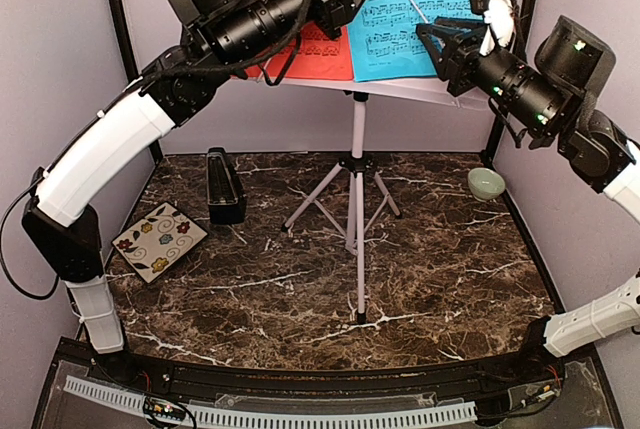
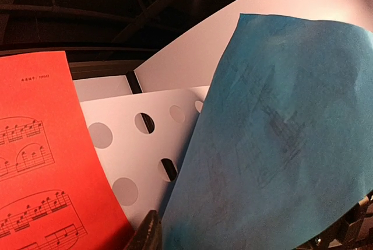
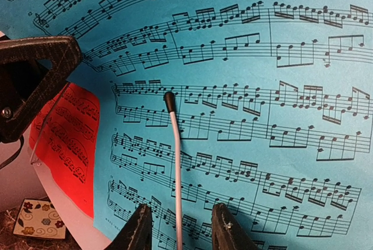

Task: Set up the instrument practice props

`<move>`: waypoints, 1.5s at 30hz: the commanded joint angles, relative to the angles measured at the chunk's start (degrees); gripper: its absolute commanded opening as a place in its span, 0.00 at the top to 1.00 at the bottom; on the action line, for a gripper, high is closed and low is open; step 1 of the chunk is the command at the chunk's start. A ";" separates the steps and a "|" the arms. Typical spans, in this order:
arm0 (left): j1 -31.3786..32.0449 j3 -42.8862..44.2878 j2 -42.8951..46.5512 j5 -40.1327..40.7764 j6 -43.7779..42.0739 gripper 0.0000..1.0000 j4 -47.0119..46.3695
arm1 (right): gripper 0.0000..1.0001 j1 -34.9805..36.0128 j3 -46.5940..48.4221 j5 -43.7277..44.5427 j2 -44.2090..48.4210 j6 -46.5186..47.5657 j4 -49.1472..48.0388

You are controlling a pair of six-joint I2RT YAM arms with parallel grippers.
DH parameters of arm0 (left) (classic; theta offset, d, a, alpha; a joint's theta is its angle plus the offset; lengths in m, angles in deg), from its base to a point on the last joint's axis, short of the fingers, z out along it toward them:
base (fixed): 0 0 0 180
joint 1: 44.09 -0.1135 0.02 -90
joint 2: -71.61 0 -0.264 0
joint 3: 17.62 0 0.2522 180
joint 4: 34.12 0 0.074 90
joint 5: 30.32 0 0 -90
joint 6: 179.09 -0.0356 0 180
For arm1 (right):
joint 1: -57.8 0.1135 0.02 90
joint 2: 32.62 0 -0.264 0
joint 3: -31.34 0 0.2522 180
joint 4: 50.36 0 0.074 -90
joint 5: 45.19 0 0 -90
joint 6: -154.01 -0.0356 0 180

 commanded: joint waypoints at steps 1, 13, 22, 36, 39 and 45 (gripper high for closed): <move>-0.18 -2.14 3.42 2.39 0.92 0.72 -3.33 | 0.65 -0.16 1.04 1.32 0.11 -0.54 -0.78; -0.27 -5.15 5.82 3.87 1.09 0.92 -4.67 | 0.83 -0.16 3.04 2.06 -2.38 -0.13 -2.12; -0.27 -9.86 8.93 6.16 0.92 0.88 -7.37 | 1.00 -0.16 0.08 1.36 -1.35 1.38 -6.26; -0.89 4.73 2.46 3.78 -0.93 1.00 3.92 | 1.00 -0.16 -8.12 -5.77 2.09 6.35 -16.37; -1.49 8.00 0.93 3.05 -0.47 1.00 6.71 | 1.00 -0.16 -8.53 -5.77 1.94 6.35 -16.86; -1.59 8.88 -0.12 1.94 0.42 1.00 7.08 | 1.00 -0.16 -8.37 -9.41 1.21 8.89 -17.25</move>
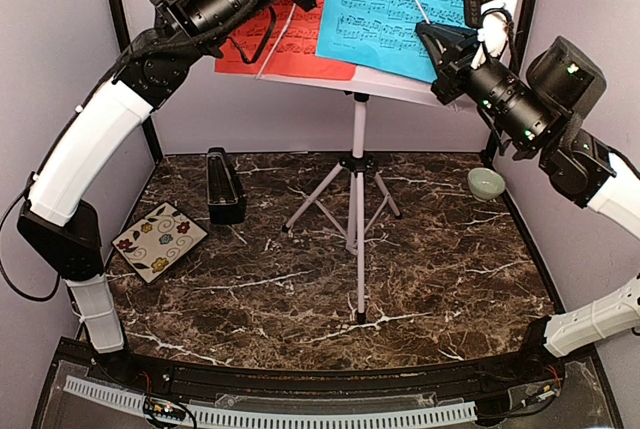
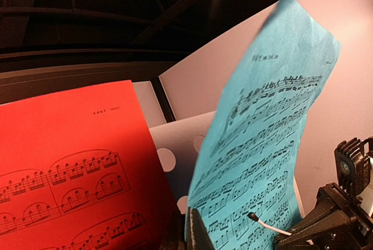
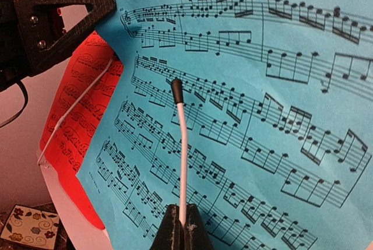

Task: Set up the instrument practice props

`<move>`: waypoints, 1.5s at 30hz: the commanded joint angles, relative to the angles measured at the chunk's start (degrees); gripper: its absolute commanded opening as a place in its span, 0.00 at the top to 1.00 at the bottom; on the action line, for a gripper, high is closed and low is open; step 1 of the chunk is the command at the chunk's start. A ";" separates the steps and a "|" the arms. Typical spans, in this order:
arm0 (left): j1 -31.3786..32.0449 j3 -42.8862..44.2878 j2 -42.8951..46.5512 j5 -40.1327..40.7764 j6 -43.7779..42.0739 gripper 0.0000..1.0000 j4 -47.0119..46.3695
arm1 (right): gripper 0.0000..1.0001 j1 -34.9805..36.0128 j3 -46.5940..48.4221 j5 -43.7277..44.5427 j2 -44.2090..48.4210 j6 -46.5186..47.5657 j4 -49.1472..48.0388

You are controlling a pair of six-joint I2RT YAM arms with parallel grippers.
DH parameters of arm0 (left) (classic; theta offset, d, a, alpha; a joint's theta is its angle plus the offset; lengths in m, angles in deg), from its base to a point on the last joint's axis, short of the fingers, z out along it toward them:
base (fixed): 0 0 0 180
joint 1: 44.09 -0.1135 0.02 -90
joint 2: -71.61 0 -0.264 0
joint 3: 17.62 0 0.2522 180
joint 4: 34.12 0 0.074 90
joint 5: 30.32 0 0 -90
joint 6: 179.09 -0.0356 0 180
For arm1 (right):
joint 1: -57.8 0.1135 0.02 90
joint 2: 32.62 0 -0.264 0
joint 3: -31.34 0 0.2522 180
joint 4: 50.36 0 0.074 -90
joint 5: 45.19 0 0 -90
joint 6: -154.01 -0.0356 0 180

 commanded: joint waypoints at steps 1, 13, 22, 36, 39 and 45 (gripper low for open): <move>-0.32 1.57 -0.62 -1.67 0.65 1.00 1.56 | 1.00 -0.14 -0.28 -6.31 0.32 3.11 -3.59; -0.32 -1.18 -0.48 1.23 5.87 1.00 -3.52 | 1.00 -0.13 -0.54 -6.42 -0.24 3.86 -4.59; -0.32 -3.10 0.46 2.02 6.64 1.00 -5.98 | 1.00 -0.14 -0.81 -5.97 -0.17 4.18 -4.72; -0.32 -0.78 -0.98 -1.22 4.07 1.00 -0.95 | 1.00 -0.14 -0.55 -6.49 -0.41 4.43 -4.64; -0.30 -0.12 -1.39 -2.32 3.61 1.00 0.32 | 1.00 -0.14 -0.62 -7.32 -0.49 4.49 -4.42; -0.32 0.18 -1.62 -2.95 3.57 1.00 1.23 | 1.00 -0.14 -0.23 -7.13 -0.84 4.53 -4.30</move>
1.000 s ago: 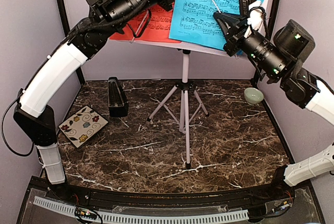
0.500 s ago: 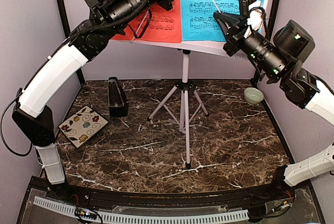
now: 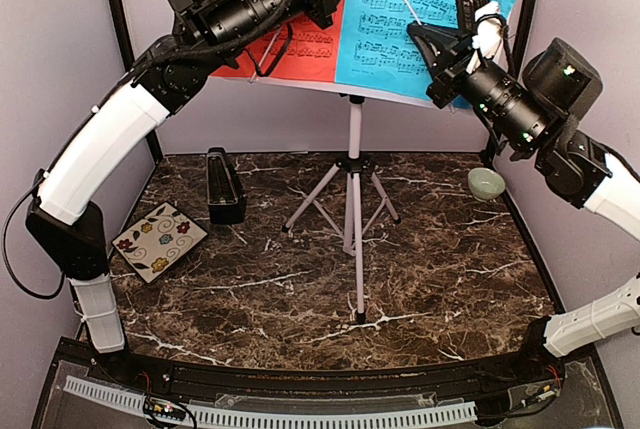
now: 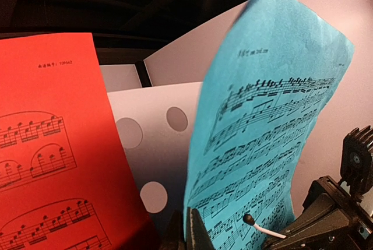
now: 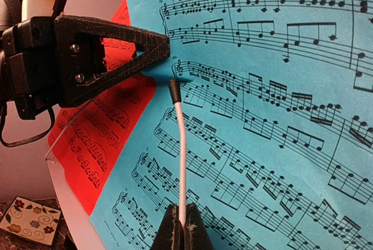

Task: Set up the instrument practice props

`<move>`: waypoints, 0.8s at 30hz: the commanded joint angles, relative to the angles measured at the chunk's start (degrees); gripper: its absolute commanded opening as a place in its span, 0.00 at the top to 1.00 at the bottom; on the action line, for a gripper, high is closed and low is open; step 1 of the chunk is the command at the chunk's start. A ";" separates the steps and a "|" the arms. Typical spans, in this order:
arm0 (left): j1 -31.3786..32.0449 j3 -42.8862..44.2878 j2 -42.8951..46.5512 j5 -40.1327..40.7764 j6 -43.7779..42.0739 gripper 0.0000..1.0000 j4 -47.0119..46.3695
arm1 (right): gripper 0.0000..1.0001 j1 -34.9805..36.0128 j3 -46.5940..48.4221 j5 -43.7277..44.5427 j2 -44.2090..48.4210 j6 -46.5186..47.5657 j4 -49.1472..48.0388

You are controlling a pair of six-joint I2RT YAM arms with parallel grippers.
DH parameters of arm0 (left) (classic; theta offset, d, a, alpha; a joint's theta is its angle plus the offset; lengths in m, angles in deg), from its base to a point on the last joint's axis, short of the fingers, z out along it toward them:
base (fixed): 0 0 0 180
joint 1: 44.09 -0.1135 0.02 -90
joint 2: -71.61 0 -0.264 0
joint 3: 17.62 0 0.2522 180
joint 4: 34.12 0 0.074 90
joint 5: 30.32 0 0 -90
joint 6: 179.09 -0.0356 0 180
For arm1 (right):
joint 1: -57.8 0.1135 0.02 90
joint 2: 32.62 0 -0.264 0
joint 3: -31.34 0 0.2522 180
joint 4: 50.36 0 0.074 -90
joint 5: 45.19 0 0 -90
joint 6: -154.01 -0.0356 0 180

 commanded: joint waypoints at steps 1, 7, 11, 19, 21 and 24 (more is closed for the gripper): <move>-0.14 1.70 0.12 -1.35 -0.62 1.00 0.79 | 1.00 0.10 0.53 -1.83 -0.52 0.86 -2.75; -0.14 1.62 0.14 -1.33 -0.72 1.00 0.71 | 0.90 0.10 0.51 -0.77 -0.74 0.44 -3.01; -0.15 1.54 0.28 -0.91 -0.71 0.97 0.31 | 0.76 0.10 0.40 -0.61 -0.66 0.23 -3.21; -0.12 0.97 1.10 -0.20 -0.29 0.73 0.05 | 0.67 0.28 0.29 -0.20 -0.21 0.06 -3.11; -0.07 0.37 1.66 -0.05 -0.15 0.69 -0.17 | 0.63 0.28 0.38 -0.14 -0.02 0.15 -3.05; -0.06 -1.00 2.74 0.13 0.18 0.65 -0.68 | 0.58 0.32 0.50 -0.03 0.31 0.12 -3.10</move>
